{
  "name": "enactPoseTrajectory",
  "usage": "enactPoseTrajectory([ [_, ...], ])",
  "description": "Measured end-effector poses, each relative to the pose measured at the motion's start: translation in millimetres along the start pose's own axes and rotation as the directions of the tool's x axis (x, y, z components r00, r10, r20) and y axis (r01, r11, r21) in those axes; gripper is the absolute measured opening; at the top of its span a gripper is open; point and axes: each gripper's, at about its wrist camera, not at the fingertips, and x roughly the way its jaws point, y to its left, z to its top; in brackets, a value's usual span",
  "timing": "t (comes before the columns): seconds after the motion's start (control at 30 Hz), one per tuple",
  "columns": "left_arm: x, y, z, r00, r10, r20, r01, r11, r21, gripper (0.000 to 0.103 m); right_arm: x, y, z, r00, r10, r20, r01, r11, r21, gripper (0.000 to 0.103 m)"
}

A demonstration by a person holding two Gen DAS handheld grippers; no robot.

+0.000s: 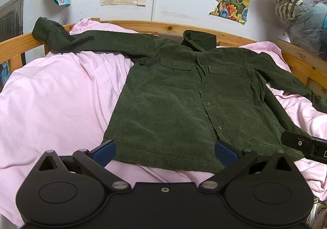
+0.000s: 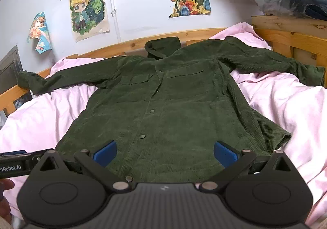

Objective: Fold large clothes

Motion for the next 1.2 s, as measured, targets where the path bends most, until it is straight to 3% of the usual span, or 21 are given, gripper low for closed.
enactPoseTrajectory([
  [1.2,4,9,0,1.0,-0.004,-0.007,0.004,1.0,-0.025,0.102,0,-4,0,1.0,-0.006,-0.006,0.006,1.0,0.029,0.103],
])
